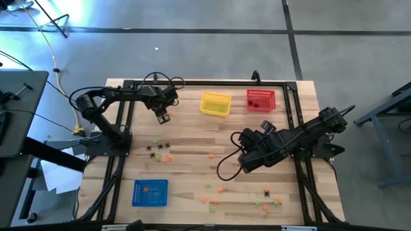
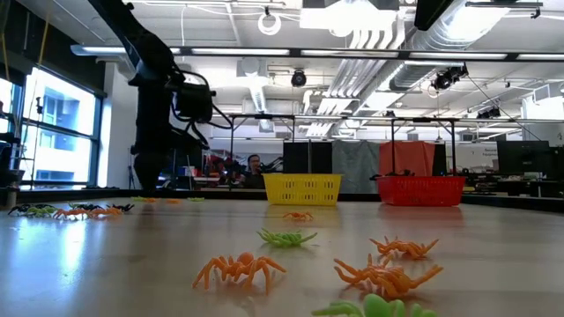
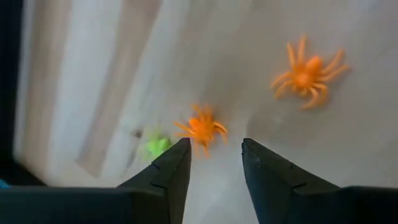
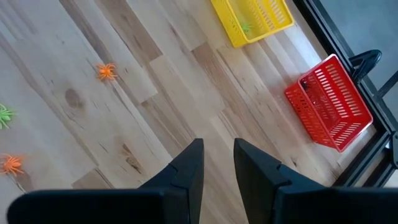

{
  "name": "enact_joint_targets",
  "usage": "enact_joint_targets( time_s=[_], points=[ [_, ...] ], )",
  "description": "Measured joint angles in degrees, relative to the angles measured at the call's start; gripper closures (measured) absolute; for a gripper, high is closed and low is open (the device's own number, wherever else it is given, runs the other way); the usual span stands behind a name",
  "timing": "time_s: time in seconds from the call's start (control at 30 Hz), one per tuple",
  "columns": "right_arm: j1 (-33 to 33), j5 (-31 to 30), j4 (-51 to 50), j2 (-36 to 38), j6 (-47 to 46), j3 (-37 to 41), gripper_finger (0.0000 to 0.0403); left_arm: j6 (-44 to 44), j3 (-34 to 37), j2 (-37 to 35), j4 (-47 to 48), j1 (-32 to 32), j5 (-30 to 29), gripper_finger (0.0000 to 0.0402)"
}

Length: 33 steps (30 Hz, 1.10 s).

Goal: Sort Halloween decoration
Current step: Put the orange spider toy into the blue bin

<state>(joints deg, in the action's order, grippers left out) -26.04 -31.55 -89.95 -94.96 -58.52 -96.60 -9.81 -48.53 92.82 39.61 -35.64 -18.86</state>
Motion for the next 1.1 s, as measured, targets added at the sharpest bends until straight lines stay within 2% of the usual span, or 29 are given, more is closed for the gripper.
enact_joint_targets(
  time_s=[0.13,0.5,0.7,0.83,1.0,1.1],
  points=[
    [0.0,-0.1,0.0,0.0,0.0,0.0,0.0320,-0.5,0.0,0.0,-1.9,0.0,-2.6,0.0256],
    [0.0,-0.4,0.5,0.0,0.0,0.0,0.0320,-1.3,0.0,0.4,-2.3,-2.2,-2.7,0.0251],
    [0.0,-0.4,0.5,0.0,0.0,0.0,0.0320,-1.1,-0.4,4.6,-2.1,-5.5,1.0,0.0251],
    [0.0,-0.4,0.5,0.0,0.0,0.0,0.0320,-1.1,-0.9,7.2,-1.5,-6.4,1.5,0.0251],
    [0.0,-0.4,0.5,0.0,0.0,0.0,0.0320,0.5,-0.6,6.2,-1.5,-6.3,2.2,0.0257],
    [0.0,-0.6,0.5,0.0,0.5,0.0,0.0320,2.5,-0.9,5.2,-1.0,-6.3,3.2,0.0277]
  ],
)
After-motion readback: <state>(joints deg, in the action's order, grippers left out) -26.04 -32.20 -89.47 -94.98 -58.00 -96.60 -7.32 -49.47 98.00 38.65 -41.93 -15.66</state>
